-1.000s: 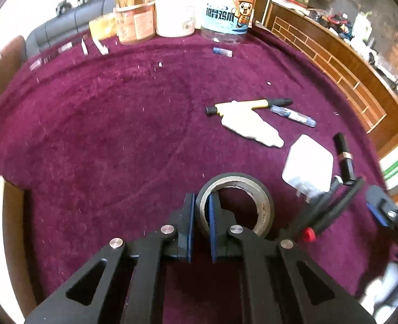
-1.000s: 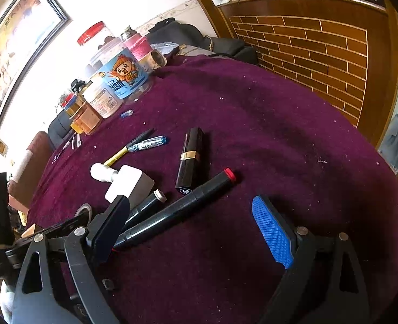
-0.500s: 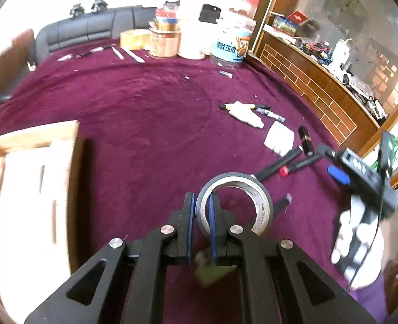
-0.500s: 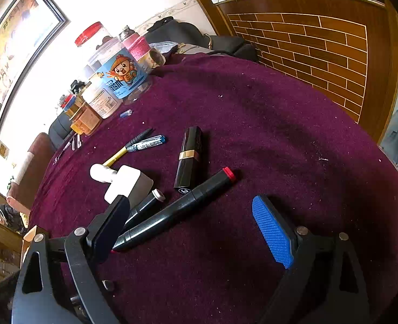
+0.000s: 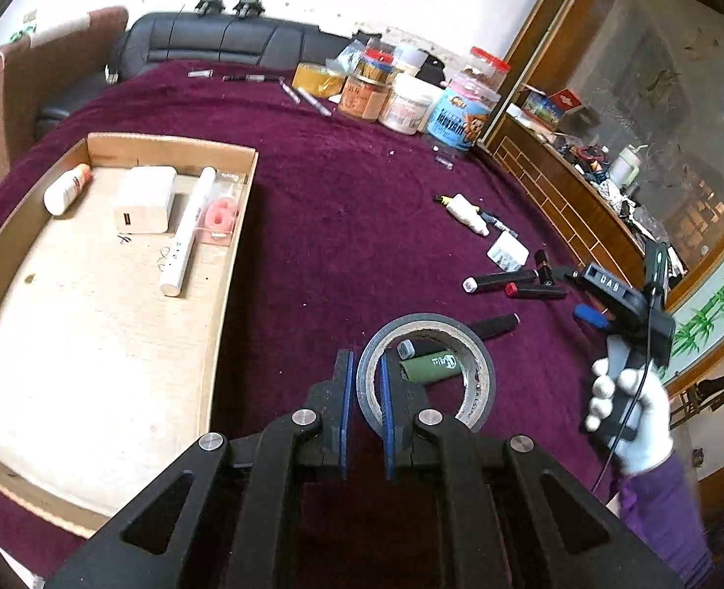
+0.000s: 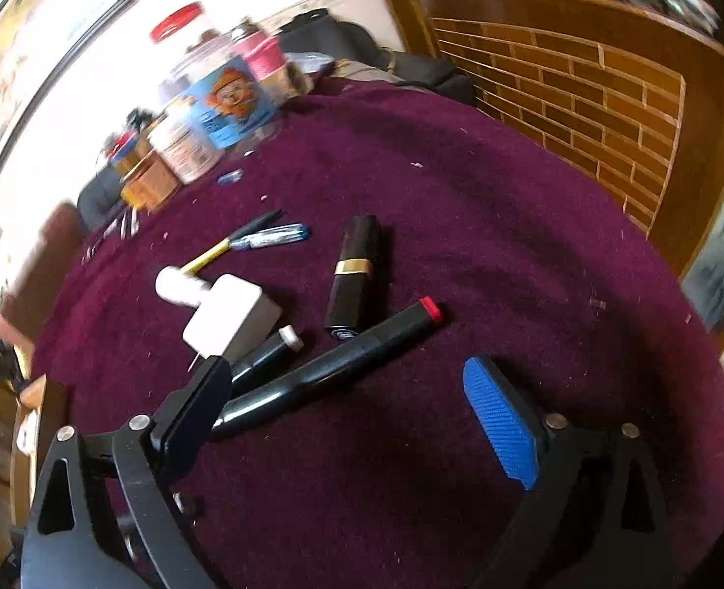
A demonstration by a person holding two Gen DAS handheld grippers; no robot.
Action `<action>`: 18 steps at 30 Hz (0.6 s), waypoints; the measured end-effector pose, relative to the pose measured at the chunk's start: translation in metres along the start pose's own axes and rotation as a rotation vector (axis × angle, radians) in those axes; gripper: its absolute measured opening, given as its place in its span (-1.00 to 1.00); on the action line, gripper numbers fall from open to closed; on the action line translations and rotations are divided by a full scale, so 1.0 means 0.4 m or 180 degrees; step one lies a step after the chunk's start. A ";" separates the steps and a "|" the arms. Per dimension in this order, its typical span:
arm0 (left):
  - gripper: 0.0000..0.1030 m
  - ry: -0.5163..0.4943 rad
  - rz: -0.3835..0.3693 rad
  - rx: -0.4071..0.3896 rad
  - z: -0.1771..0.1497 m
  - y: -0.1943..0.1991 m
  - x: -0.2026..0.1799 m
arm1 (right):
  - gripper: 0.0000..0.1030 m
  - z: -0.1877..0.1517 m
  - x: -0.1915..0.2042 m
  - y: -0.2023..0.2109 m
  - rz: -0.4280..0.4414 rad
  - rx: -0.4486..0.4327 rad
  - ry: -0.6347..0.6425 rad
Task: Organize rigid objects
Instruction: 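Lift the tape roll with the left gripper while the right grasps the white glue tube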
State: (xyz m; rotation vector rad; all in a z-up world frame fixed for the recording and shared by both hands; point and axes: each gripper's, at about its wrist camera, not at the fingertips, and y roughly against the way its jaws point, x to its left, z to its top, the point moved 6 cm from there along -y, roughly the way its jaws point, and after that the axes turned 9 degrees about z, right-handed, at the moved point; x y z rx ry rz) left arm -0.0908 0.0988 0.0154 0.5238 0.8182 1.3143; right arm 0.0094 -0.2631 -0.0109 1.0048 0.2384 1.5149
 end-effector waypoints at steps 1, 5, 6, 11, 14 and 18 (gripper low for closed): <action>-0.85 -0.0026 0.0028 -0.0031 -0.003 0.002 -0.001 | 0.84 0.016 0.026 0.017 0.0010 -0.0031 0.0114; -0.85 0.0014 -0.0104 0.0041 -0.018 -0.008 0.000 | 0.84 0.061 0.125 0.015 0.0111 0.0065 0.0522; -0.85 0.0040 -0.0150 0.0067 -0.019 -0.012 0.001 | 0.84 0.065 0.150 0.002 0.0133 0.0122 0.0627; -0.85 0.0106 -0.0194 0.0078 -0.014 -0.010 0.022 | 0.84 0.079 0.267 -0.102 0.0341 0.0443 0.1117; -0.85 0.0199 -0.0218 0.0096 -0.005 -0.015 0.048 | 0.84 0.082 0.304 -0.175 0.0302 0.0596 0.1313; -0.85 0.0302 -0.0243 0.0108 0.013 -0.023 0.081 | 0.84 0.076 0.320 -0.251 0.0217 0.0759 0.1435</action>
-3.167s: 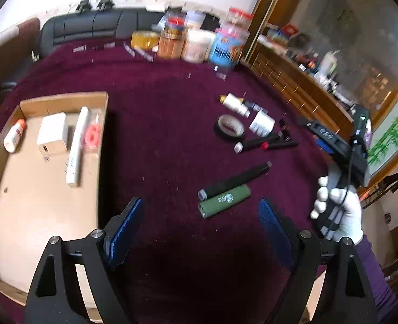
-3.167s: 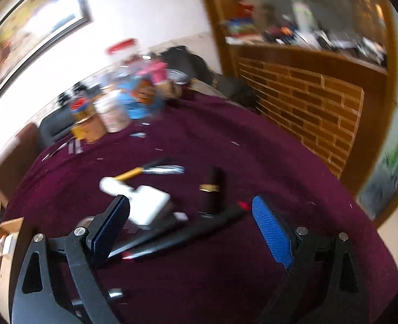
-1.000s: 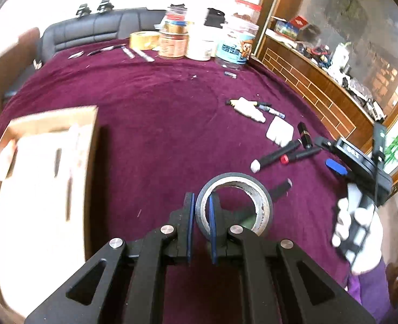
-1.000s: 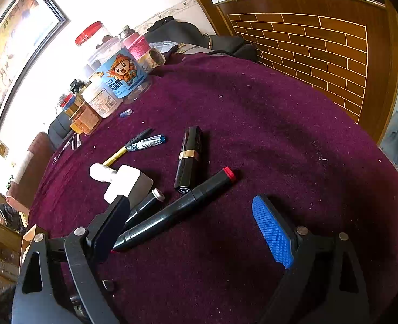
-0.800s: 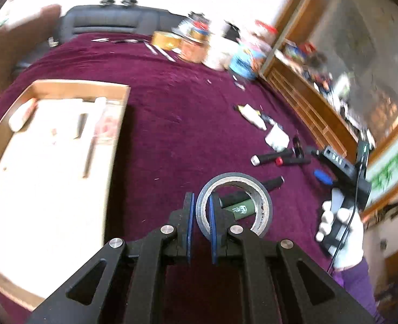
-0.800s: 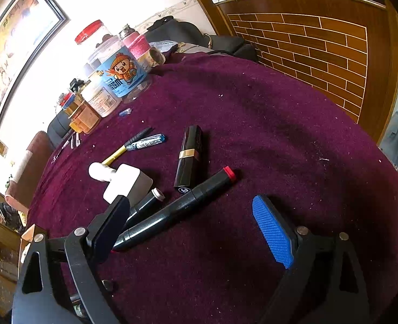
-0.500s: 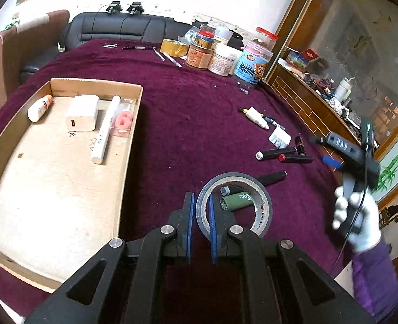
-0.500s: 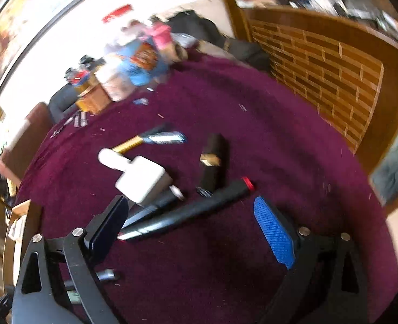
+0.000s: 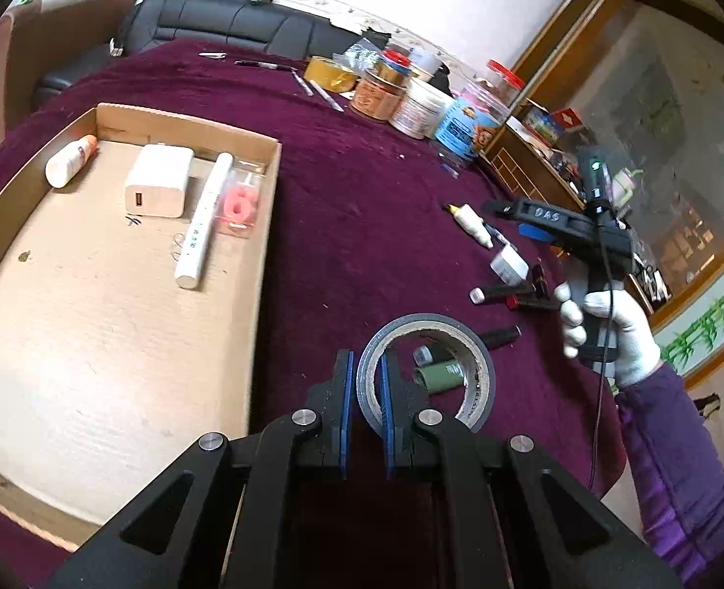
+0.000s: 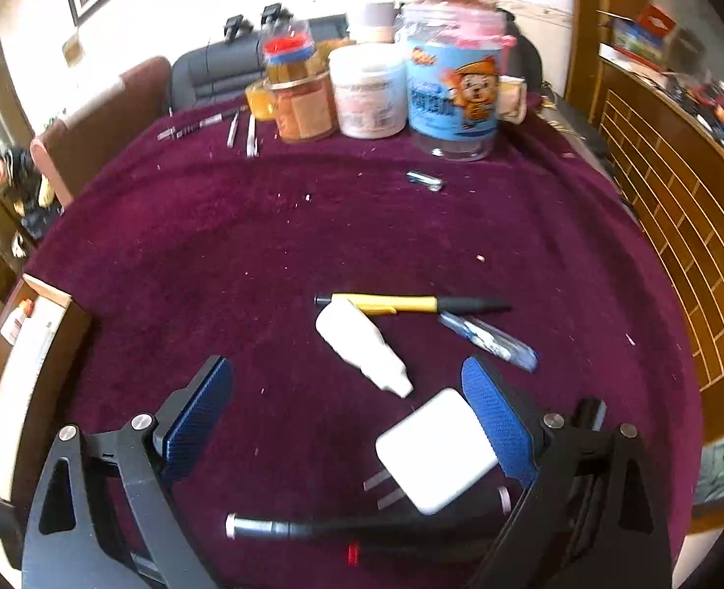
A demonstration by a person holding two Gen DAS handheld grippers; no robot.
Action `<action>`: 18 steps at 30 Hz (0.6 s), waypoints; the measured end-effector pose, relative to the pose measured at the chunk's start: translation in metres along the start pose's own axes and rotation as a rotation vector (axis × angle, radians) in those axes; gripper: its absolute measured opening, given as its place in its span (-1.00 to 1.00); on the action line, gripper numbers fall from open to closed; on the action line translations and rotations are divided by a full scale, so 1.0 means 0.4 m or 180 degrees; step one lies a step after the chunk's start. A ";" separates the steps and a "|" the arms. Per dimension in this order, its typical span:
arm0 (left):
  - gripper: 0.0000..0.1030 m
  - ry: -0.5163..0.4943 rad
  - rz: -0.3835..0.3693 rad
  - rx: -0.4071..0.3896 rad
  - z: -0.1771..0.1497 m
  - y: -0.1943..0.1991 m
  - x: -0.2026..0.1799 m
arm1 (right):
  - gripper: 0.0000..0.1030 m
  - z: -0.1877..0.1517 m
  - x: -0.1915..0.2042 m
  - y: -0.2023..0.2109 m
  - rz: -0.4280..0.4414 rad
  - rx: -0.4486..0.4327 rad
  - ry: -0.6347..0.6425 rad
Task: Organize rigid objects
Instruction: 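Lift the tape roll with the left gripper while the right grasps the white glue tube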
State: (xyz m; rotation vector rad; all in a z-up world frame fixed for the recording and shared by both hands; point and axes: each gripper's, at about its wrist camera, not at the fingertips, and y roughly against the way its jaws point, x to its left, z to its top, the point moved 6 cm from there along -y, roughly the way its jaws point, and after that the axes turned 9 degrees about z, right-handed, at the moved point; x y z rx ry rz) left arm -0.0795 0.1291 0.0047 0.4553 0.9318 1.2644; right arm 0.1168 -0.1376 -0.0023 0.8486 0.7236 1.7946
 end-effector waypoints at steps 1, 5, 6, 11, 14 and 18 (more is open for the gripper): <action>-0.85 0.0026 -0.0005 0.0001 0.007 -0.002 0.007 | 0.84 0.001 -0.002 -0.016 -0.0024 0.0039 0.0011; -0.85 0.0077 -0.0010 0.0023 0.019 -0.014 0.025 | 0.71 -0.008 -0.011 -0.063 -0.0131 0.0178 0.0078; -0.85 0.0088 -0.0017 0.0034 0.019 -0.017 0.028 | 0.44 -0.014 -0.014 -0.078 -0.0174 0.0218 0.0102; -0.85 0.0110 -0.0023 0.0060 0.017 -0.021 0.031 | -0.67 -0.019 -0.010 -0.094 -0.0258 0.0273 0.0065; -0.85 0.0103 -0.0019 0.0039 0.015 -0.009 0.028 | -0.66 -0.021 0.002 -0.070 -0.0246 0.0188 0.0038; -0.85 0.0124 -0.0029 -0.0022 0.012 0.012 0.030 | -0.66 -0.030 0.027 -0.026 -0.0128 0.0081 -0.0014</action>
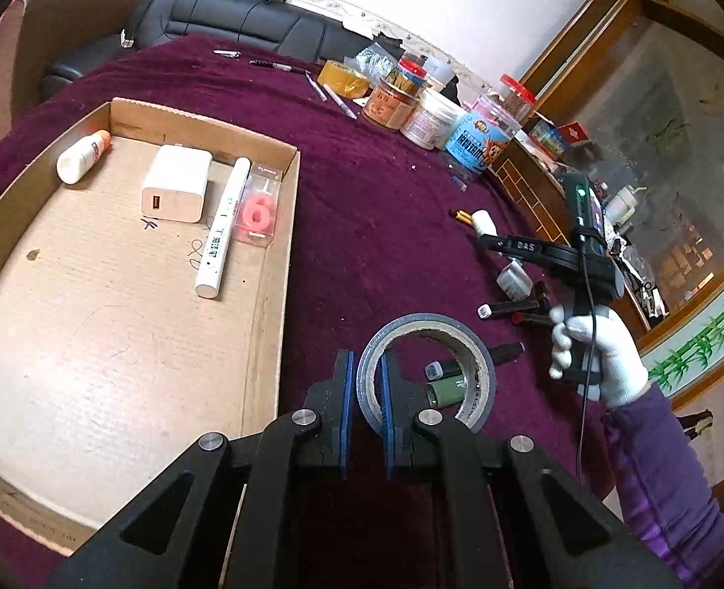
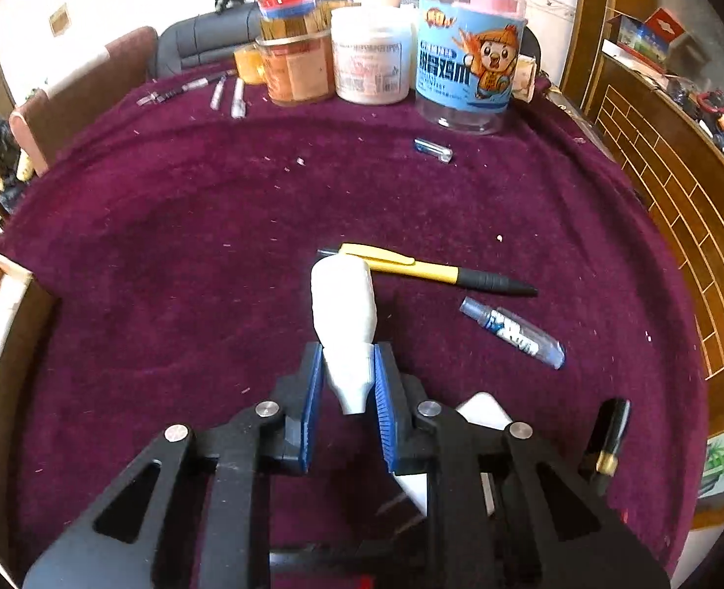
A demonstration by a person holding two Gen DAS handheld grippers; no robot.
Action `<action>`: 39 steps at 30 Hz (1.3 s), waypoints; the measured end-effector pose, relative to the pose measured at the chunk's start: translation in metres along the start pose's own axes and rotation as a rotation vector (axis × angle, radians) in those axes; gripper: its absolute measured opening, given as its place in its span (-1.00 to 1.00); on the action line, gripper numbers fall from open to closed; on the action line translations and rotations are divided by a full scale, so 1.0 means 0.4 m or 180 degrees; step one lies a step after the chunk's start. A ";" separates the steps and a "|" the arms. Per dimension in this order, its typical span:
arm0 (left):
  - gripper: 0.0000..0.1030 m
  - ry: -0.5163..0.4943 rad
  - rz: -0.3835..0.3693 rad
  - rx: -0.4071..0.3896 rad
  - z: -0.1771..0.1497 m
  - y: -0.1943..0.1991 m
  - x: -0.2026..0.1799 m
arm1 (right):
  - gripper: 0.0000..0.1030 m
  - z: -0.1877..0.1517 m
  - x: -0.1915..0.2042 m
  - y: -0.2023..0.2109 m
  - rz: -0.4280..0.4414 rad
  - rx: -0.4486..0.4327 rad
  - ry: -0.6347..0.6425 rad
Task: Organize rigid objects
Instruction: 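Lift the tape roll with the left gripper while the right grasps the white glue tube, then release the tape roll into the box with the left gripper while the right drops the glue tube there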
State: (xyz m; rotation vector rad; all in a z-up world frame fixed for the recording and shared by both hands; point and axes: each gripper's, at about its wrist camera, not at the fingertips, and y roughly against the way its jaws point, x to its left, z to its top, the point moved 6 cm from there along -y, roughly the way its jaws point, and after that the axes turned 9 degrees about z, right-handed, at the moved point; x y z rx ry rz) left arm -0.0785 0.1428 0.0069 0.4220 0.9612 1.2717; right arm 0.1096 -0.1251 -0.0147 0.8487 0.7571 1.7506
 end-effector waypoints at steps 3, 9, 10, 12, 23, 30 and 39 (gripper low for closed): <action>-0.85 0.0003 -0.0011 -0.0023 -0.009 0.014 -0.002 | -0.66 -0.025 0.032 0.041 0.0108 -0.0057 0.0008; -0.85 -0.0026 -0.0036 -0.0078 -0.022 0.045 -0.017 | -0.66 -0.071 0.112 0.112 0.0412 -0.0158 0.0041; -0.85 -0.0035 -0.0044 -0.0092 -0.024 0.050 -0.021 | -0.66 -0.076 0.123 0.118 0.0448 -0.0165 0.0050; -0.85 -0.0060 -0.0056 -0.0118 -0.027 0.060 -0.028 | -0.66 -0.090 0.154 0.138 0.0548 -0.0182 0.0083; -0.85 -0.0045 -0.0092 -0.0157 -0.026 0.079 -0.009 | -0.66 -0.128 0.265 0.163 0.0873 -0.0182 0.0155; -0.85 -0.0013 -0.0097 -0.0130 -0.025 0.067 0.010 | -0.65 -0.137 0.326 0.148 0.1028 -0.0163 0.0211; -0.85 0.0108 0.0177 -0.0329 0.065 0.110 0.132 | -0.65 -0.136 0.397 0.149 0.1251 -0.0156 0.0243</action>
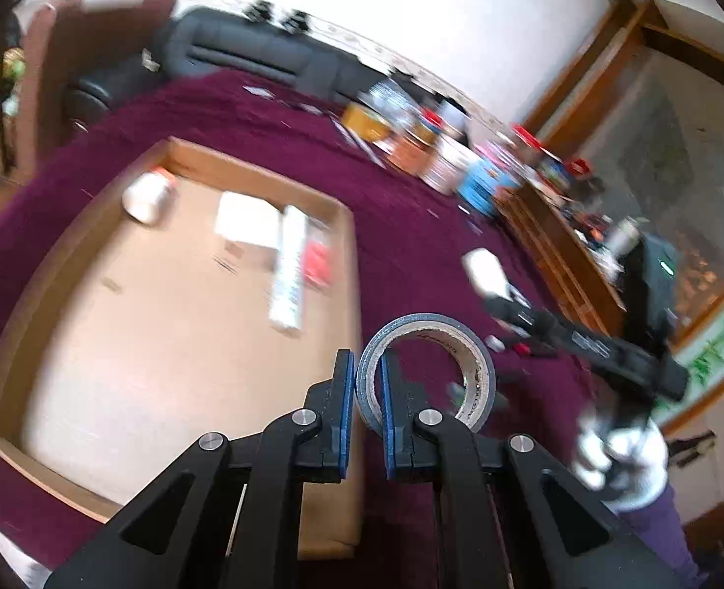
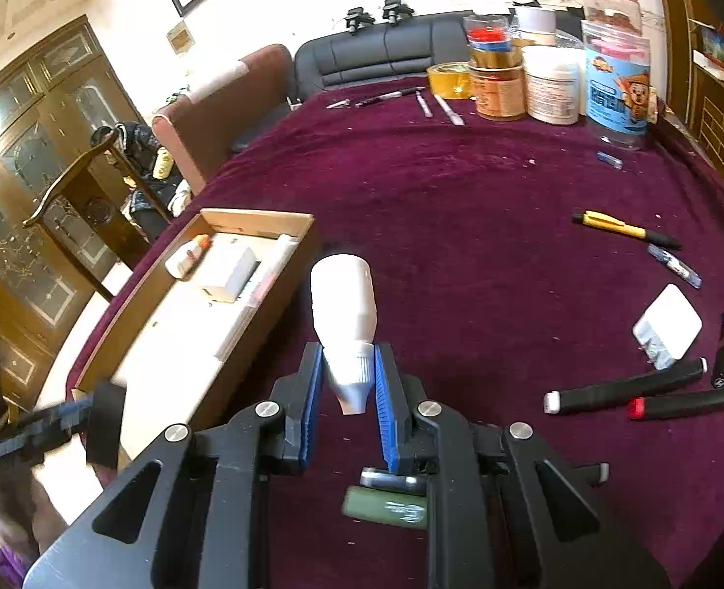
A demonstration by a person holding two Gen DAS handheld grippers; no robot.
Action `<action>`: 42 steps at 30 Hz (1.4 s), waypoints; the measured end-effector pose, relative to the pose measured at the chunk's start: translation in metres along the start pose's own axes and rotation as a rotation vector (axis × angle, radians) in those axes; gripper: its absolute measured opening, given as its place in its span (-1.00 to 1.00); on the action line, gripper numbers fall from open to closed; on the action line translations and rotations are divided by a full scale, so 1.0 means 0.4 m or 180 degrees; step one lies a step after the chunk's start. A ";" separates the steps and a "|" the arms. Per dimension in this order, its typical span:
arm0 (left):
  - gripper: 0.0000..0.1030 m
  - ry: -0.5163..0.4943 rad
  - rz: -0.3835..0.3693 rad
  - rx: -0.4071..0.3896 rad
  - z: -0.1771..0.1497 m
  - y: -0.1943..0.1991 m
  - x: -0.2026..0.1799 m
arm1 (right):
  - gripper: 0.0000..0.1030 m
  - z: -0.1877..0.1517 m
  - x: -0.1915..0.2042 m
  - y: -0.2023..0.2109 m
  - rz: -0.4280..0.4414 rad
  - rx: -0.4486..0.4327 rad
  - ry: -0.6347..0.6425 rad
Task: Organize rigid objects
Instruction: 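Release the tape roll into the box with the left gripper while the right drops the glue tube there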
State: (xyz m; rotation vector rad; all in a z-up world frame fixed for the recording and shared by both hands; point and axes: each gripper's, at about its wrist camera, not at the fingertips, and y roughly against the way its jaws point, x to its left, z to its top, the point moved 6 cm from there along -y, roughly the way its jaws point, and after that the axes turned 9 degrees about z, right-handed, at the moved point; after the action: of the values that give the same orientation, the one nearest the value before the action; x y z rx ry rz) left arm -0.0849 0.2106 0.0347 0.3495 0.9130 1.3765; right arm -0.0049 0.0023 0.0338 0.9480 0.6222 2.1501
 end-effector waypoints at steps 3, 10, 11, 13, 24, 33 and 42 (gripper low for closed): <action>-0.85 -0.0018 0.0325 -0.0119 0.062 0.010 0.080 | -0.65 0.009 0.040 -0.011 0.0185 -0.0010 0.0017; -0.85 0.0034 0.0762 0.0027 0.128 -0.063 0.223 | -0.65 0.021 0.136 -0.100 0.0522 0.0134 0.0036; -0.85 0.0055 0.0777 0.0080 0.129 -0.080 0.237 | -0.65 0.020 0.147 -0.114 0.0551 0.0162 0.0041; -0.85 0.0079 0.0804 0.0188 0.139 -0.115 0.258 | -0.64 0.017 0.175 -0.153 0.0614 0.0245 0.0047; -0.85 -0.0087 0.1108 0.0570 0.235 -0.333 0.269 | -0.64 0.011 0.236 -0.279 0.0750 0.0524 0.0078; -0.36 0.0132 0.0770 0.0341 0.262 -0.266 0.253 | -0.64 0.016 0.265 -0.321 0.0780 0.0666 0.0123; -0.01 0.0366 0.0706 -0.0309 0.211 0.011 0.343 | -0.64 0.016 0.325 -0.384 0.0773 0.0902 0.0240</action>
State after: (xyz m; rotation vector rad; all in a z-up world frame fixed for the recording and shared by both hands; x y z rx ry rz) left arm -0.0361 0.3641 0.0425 0.3067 0.9181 1.6529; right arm -0.0020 0.1997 -0.0052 1.1463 0.9073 2.3613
